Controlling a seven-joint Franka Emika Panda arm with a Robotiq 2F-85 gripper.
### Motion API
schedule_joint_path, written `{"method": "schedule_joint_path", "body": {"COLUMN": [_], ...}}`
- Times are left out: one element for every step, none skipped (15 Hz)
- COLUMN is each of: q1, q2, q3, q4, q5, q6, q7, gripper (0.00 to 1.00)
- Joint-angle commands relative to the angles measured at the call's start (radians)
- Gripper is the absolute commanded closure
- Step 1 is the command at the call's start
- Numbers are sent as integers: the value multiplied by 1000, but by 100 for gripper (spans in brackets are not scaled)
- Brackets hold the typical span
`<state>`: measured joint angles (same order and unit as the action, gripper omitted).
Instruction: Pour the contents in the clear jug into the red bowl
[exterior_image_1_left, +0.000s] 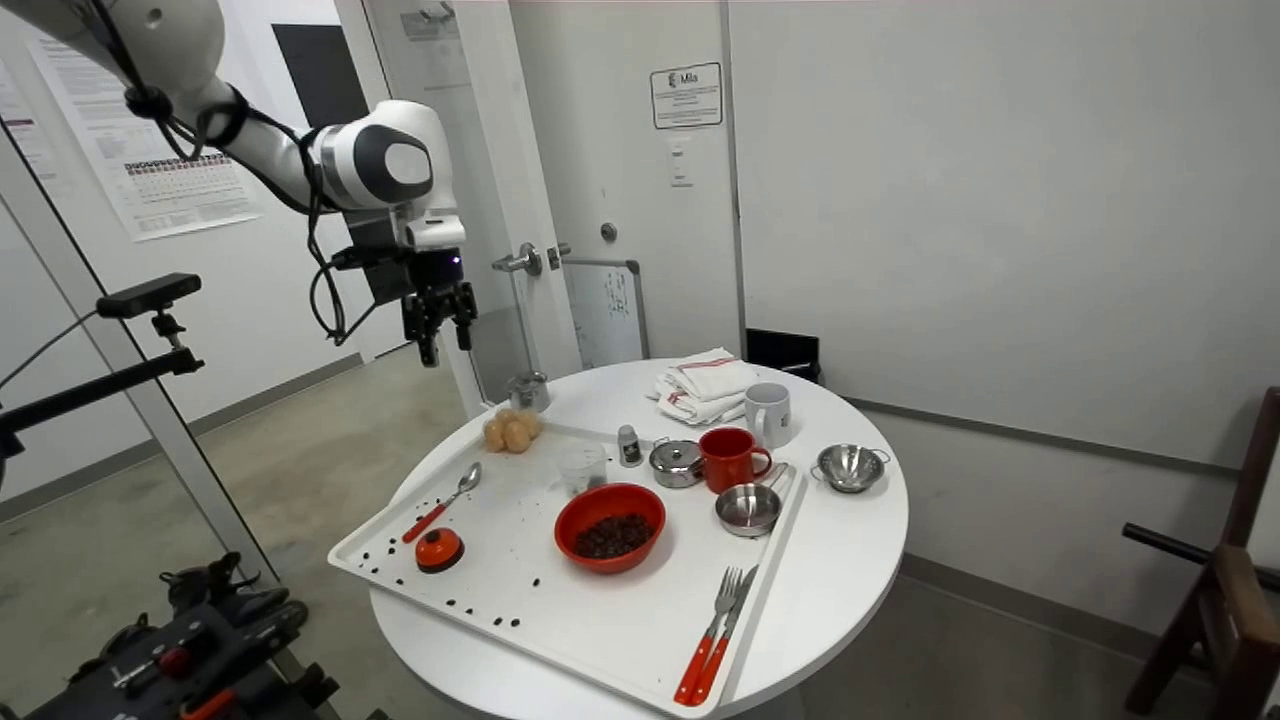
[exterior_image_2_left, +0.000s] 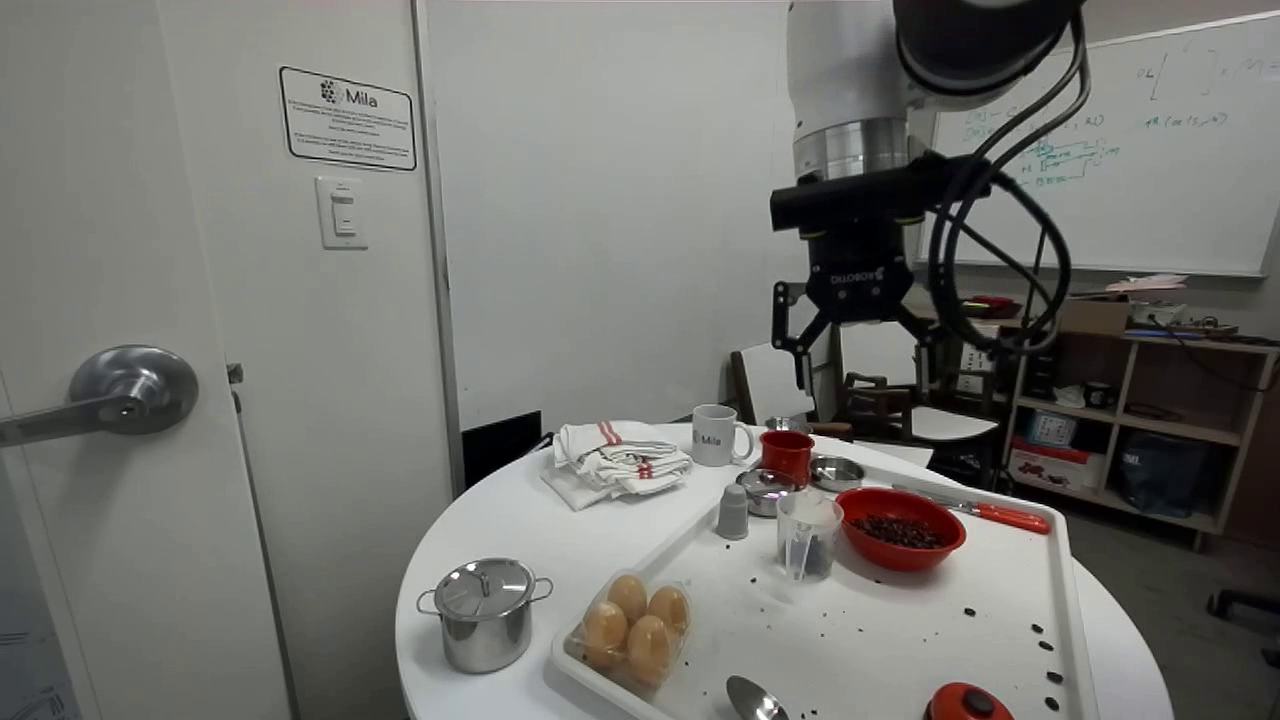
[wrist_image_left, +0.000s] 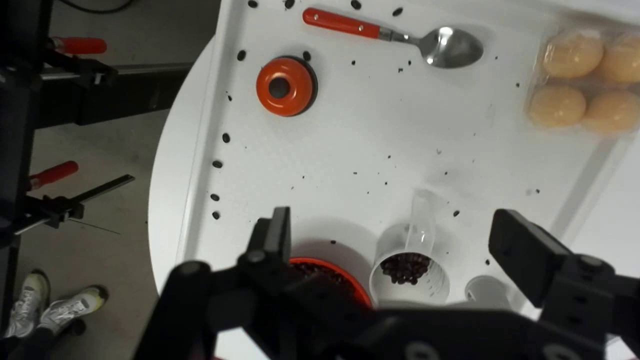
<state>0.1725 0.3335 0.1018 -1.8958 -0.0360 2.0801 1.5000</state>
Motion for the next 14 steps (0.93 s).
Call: {"method": "schedule_joint_path", "body": {"q1": [23, 28, 30, 47, 58, 62, 63, 65, 63, 62, 57, 52, 44, 38], "q2": [13, 22, 26, 27, 76, 122, 164, 198, 233, 263, 291, 317, 335, 351], "q3": [-27, -33, -35, -39, -46, -52, -58, -64, -72, -82, -91, -103, -112, -121], "q4": [1, 1, 2, 1, 51, 92, 126, 153, 178, 201, 224, 246, 262, 277], "q5": [-11, -19, -22, -55, -75, -84, -89, -92, -88, -84, -76, -69, -62, -57], "q6": [12, 19, 22, 18, -11, -25, -42, -55, -57, -55, -52, -51, -49, -48], "q7": [29, 48, 55, 74, 100, 111, 114, 114, 108, 107, 102, 99, 91, 85], "gripper": [0, 0, 0, 0, 0, 0, 0, 0, 0, 0, 0, 0, 0, 0]}}
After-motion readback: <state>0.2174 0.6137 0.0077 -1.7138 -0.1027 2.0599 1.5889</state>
